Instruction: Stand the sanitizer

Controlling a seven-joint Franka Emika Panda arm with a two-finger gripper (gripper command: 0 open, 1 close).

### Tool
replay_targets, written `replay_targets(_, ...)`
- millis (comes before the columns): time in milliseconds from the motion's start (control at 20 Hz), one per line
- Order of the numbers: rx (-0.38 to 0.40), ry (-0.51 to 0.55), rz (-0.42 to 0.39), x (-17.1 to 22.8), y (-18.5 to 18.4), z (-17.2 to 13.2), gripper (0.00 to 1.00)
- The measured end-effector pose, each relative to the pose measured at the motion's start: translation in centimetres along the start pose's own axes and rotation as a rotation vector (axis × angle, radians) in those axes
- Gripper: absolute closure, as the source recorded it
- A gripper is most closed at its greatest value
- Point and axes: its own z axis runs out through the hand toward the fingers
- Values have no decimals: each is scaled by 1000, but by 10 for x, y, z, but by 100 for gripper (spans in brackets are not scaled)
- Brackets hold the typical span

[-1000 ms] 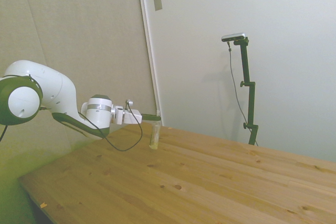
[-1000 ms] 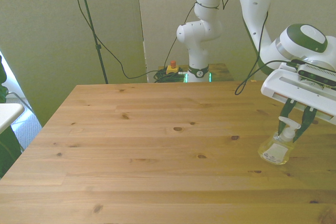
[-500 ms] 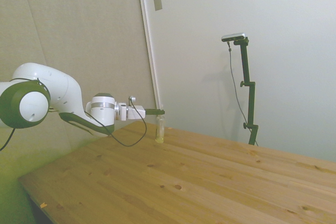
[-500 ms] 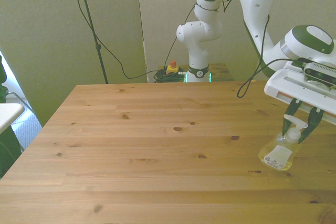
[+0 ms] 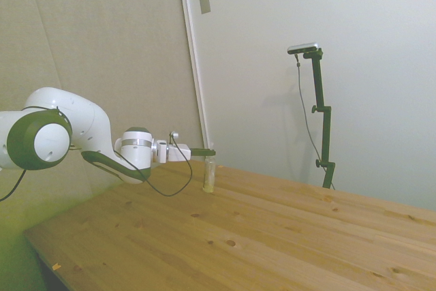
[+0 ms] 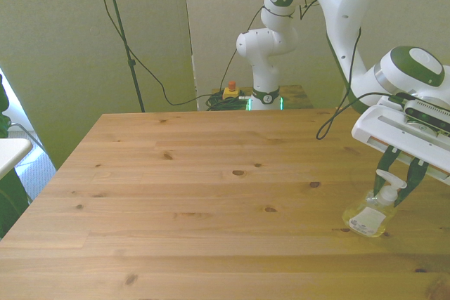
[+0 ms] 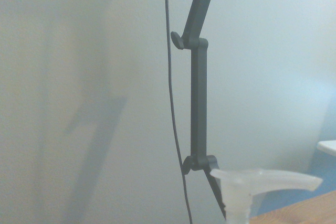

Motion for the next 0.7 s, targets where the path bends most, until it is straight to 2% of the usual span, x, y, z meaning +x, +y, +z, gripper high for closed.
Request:
replay_targets(50,-1,0,-2,-2,1,1,0)
replay_targets(350,3,0,-1,-4,-1,-1,0)
replay_targets(700,15,-1,8,-8,-11,-19,0)
